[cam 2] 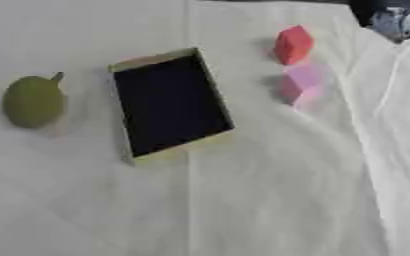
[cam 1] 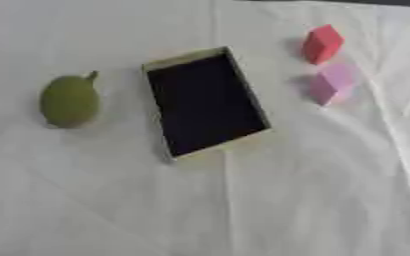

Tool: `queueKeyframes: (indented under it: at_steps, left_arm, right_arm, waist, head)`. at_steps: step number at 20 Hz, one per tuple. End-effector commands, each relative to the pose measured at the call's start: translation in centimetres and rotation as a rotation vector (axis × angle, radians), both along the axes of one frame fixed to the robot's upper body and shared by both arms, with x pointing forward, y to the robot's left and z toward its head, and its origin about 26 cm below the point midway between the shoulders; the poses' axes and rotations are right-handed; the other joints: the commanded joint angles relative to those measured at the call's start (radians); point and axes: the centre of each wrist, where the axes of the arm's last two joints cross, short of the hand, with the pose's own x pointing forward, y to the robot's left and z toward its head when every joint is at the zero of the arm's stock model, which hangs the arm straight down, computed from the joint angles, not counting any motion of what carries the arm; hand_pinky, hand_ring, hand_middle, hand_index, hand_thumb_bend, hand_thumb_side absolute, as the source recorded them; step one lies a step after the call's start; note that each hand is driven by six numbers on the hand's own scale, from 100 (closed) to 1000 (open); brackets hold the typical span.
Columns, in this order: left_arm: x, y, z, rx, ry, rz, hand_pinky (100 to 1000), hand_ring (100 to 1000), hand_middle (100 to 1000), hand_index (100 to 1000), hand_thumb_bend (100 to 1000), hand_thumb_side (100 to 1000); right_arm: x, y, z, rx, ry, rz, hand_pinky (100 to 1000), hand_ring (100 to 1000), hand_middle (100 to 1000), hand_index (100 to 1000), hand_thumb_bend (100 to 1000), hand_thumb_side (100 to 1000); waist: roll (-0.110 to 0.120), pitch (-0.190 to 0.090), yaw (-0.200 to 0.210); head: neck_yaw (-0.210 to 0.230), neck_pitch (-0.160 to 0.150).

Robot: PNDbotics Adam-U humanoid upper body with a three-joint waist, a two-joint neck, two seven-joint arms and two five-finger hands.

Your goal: Pick up objects on the table and place them in the box.

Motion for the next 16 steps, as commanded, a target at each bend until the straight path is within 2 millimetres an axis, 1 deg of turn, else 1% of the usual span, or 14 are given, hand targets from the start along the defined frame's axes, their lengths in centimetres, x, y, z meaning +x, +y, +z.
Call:
queueKeyframes:
  at_steps: [1,7,12,14,16]
  left_arm:
    - [-0.35,-0.13,0.88,0.014,-0.023,-0.006,756,812,759,844,100,672]
    - [-0.43,-0.13,1.02,0.019,-0.022,-0.007,756,812,760,844,100,672]
    - [-0.39,-0.10,1.04,0.024,-0.021,-0.010,756,813,760,844,100,672]
    - [-0.37,-0.12,1.05,0.025,-0.021,-0.012,756,813,761,844,100,672]
    - [-0.34,-0.13,1.06,0.026,-0.022,-0.014,756,813,761,844,100,672]
  right_arm:
    - [-0.51,-0.48,1.03,-0.013,-0.033,-0.022,880,922,752,870,100,194]
    - [-0.57,-0.91,0.90,0.008,-0.035,-0.034,883,926,754,873,100,194]
    - [-0.57,-0.80,1.06,-0.056,-0.049,-0.040,892,947,806,912,100,186]
    - [-0.53,-0.57,1.22,-0.118,-0.066,-0.039,898,959,833,933,100,212]
    - [-0.47,-0.22,1.30,-0.197,-0.086,-0.034,904,968,857,951,100,271]
  waist:
    - [0.000,-0.019,-0.001]
    - [-0.005,-0.009,-0.002]
    - [-0.007,-0.006,-0.001]
    - [-0.007,-0.006,0.001]
    - [-0.007,-0.006,0.003]
  head:
    - [-0.002,-0.011]
    - [-0.001,-0.025]
    - [-0.004,-0.025]
    - [-0.006,-0.024]
    - [-0.007,-0.024]
